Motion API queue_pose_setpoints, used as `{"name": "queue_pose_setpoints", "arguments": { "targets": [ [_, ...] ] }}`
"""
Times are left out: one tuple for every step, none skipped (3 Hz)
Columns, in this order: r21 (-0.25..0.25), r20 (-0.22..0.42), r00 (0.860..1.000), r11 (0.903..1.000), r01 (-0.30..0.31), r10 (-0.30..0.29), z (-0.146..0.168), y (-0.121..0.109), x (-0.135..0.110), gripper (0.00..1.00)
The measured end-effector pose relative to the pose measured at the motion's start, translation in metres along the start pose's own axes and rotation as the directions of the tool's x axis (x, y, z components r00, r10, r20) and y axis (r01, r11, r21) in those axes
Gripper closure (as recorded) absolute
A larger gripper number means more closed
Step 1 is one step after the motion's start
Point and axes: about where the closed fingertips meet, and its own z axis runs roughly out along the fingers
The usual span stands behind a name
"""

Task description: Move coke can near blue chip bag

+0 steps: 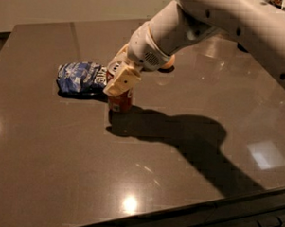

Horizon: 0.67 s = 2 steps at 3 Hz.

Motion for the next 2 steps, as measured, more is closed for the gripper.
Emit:
{"name": "queue_pose_setpoints", "arguments": {
  "targets": [
    [-0.013, -0.007, 1.000, 0.9997, 0.022, -0.022, 0.023, -0.012, -0.003, 0.76],
    [-0.023, -0.016, 0.999, 0.9993, 0.029, -0.029, 0.034, -0.019, -0.002, 0.52]
  ]
}}
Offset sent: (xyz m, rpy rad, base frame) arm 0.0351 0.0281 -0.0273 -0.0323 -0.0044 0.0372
